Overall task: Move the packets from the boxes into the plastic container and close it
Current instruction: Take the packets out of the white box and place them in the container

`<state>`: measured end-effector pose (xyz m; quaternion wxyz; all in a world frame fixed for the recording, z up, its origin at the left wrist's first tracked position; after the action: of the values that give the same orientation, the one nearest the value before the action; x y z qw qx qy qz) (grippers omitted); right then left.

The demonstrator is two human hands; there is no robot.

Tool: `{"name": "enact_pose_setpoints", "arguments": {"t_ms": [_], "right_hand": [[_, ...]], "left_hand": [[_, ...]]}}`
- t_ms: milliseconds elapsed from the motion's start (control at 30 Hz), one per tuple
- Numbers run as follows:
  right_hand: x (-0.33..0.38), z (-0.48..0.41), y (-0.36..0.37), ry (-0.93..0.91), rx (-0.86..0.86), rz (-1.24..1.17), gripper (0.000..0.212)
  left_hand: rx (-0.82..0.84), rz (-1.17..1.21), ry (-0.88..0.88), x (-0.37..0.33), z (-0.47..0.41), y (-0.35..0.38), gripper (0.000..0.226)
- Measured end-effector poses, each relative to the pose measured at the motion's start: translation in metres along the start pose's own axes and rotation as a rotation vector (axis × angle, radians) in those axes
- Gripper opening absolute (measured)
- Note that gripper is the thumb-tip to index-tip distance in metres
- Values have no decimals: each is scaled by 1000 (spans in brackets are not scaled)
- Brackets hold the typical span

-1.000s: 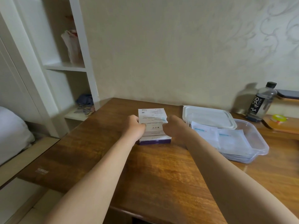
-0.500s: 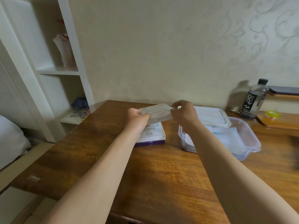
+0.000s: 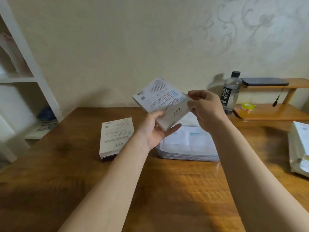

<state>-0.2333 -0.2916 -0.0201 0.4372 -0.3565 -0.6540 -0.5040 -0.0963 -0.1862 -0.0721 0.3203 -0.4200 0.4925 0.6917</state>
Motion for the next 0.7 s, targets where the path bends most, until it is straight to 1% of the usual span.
{"name": "enact_pose_setpoints", "arguments": {"t_ms": [67,133,200,267,367,400,500,533,600,700], "right_hand": [[1,-4,-11,0,9,-31,34],[-1,-9,-21,6,21,-75,34],[-6,-13,-28,22,39,-99,34],[-10,-17,-33,28,60,-103,35],[-19,-21,-31,70,116,-99,32],[-23,-24,-29,94,132,-58,33],[-37,-28,-25,166,165,161,62],[-40,-28,-22,185,179,209,67],[-44,-26,-15,208,216,237,64],[-44,-24,-8,200,252,151,52]], "left_hand": [[37,19,4,5,-10,12,27],[47,25,-1,9,-21,17,33],[46,8,-8,11,-32,18,39],[63,-18,-2,11,-40,21,41],[95,-69,48,11,-49,25,45],[107,-87,75,9,-52,26,48],[132,-150,162,0,-56,29,55],[136,-170,189,-4,-56,30,57],[128,-213,235,-10,-56,30,60],[124,-255,254,-12,-57,28,61]]}}
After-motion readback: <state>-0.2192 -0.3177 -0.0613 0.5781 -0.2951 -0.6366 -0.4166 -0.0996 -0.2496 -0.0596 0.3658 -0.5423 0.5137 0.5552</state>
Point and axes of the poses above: each hand's wrist, its own z-axis away from the middle knuckle, its own y-axis out of the palm, x = y × z, the point moved 10 cm from there along -z, towards the middle knuckle, and after that the axes turned 14 degrees about -z, right-handed, at the moved point
